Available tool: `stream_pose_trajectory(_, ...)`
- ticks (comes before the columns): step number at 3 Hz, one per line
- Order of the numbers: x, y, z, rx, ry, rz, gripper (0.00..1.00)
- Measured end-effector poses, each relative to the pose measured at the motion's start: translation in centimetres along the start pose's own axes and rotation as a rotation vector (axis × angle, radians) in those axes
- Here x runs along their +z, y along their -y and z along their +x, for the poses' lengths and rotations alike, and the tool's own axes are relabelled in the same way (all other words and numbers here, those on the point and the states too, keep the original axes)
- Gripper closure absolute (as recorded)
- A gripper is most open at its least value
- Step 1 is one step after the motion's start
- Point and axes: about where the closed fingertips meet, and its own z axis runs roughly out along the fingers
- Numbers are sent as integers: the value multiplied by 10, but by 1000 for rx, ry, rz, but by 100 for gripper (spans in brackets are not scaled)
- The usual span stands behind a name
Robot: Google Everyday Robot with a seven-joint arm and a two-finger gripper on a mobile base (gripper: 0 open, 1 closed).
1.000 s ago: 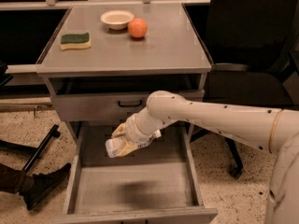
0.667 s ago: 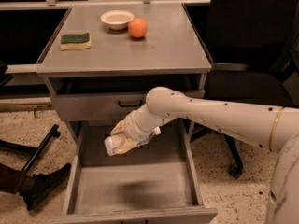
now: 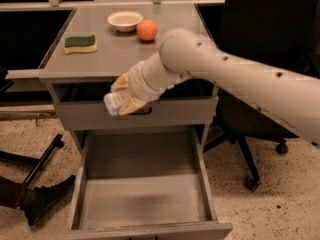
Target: Pick blue plastic bottle from middle drawer and place on counter
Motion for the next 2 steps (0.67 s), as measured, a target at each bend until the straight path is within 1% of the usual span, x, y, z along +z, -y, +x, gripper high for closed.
stream_pose_trajectory(1,-44,63,-3,-95,-75,113,100)
stream_pose_trajectory(2,-53,113,21,-107,-134,158,100)
